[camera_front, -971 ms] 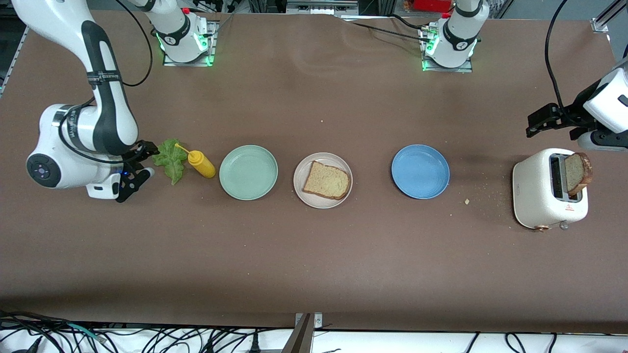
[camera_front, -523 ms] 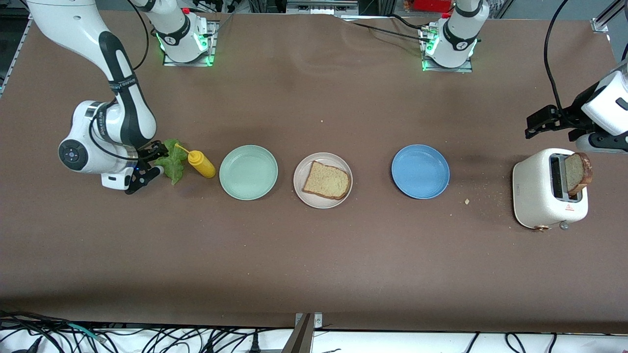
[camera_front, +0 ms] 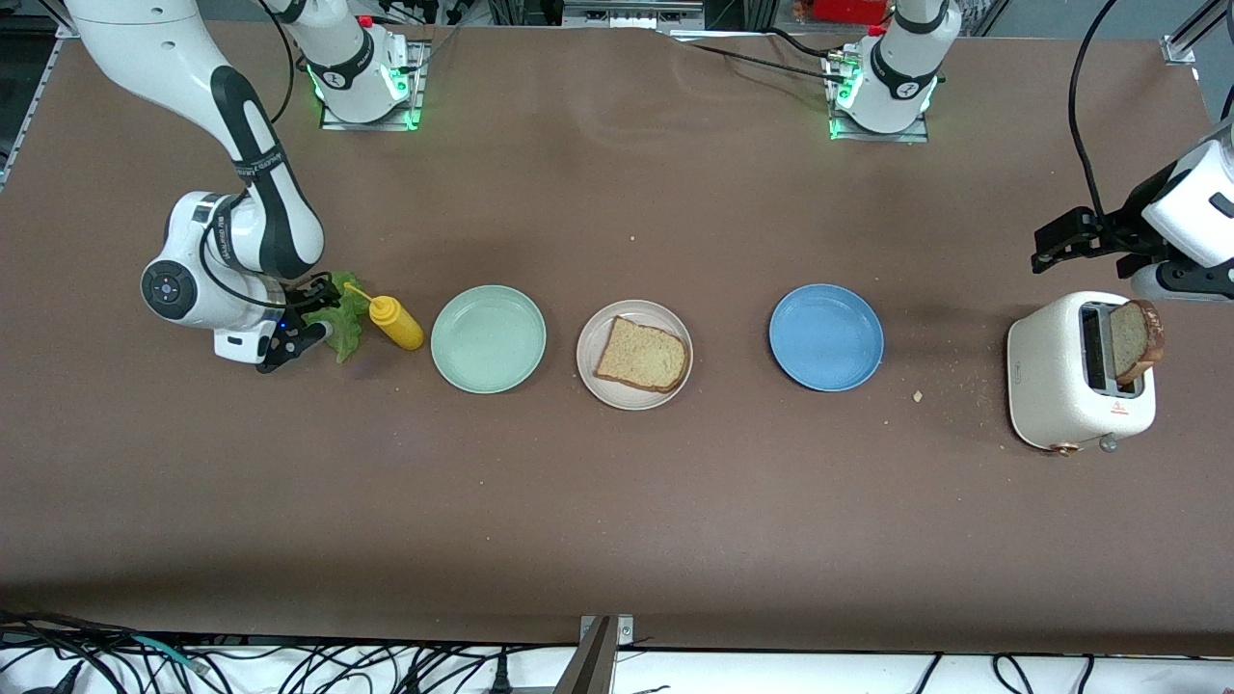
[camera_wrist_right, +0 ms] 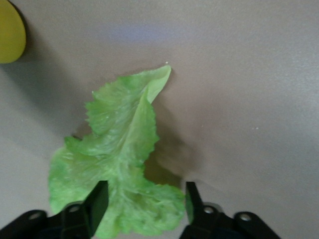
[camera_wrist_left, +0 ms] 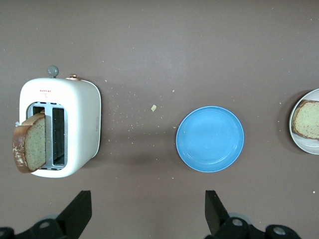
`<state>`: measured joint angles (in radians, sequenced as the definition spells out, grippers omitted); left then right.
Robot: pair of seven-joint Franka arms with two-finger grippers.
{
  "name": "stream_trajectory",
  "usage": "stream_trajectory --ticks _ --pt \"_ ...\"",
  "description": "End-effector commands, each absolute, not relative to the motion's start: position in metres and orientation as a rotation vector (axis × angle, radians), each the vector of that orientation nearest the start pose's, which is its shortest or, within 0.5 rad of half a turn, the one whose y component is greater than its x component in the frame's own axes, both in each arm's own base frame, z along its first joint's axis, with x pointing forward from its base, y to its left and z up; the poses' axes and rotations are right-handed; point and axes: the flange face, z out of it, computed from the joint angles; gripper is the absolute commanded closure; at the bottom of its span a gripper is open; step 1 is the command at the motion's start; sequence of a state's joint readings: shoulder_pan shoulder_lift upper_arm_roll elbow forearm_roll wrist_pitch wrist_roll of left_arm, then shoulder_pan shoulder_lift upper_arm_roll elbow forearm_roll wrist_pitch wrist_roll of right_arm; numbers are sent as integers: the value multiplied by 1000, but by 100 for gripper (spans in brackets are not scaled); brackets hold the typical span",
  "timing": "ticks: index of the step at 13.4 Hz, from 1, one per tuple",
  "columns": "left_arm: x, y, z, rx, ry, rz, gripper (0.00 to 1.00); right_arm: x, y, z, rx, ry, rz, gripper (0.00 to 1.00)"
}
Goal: Make sandwich in beige plate with both arms
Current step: 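Grasp the lettuce leaf with the right gripper and lift it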
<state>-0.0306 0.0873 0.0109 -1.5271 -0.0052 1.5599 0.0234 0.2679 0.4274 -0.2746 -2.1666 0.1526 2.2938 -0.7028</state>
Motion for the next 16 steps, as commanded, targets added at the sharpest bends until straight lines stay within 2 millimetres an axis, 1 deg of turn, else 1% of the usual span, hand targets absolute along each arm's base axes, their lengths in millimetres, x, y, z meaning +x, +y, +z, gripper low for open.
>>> stream_trajectory --ticks 1,2,6,9,10,11,14,15,16 --pt "578 -14 595 -3168 72 75 0 525 -3 174 -2904 -824 400 90" --pt "578 -14 595 -3168 72 75 0 525 -2 175 -2903 -816 398 100" --pt "578 -13 595 -3164 70 75 0 528 -1 177 -2904 -821 389 100" --pt "578 -13 594 -3164 70 77 0 536 0 190 -2899 -847 358 100" --pt "578 -13 594 -3164 70 77 0 539 0 199 -2902 -852 330 100" --pt "578 -13 594 -3164 70 77 0 545 0 213 -2911 -852 295 100" --pt "578 -12 593 -3164 67 82 0 561 3 242 -2888 -879 330 100" --pt "578 -12 593 -3164 67 82 0 570 0 257 -2887 -894 354 100" --pt "578 -12 593 -3164 67 82 0 580 -8 278 -2895 -896 375 100"
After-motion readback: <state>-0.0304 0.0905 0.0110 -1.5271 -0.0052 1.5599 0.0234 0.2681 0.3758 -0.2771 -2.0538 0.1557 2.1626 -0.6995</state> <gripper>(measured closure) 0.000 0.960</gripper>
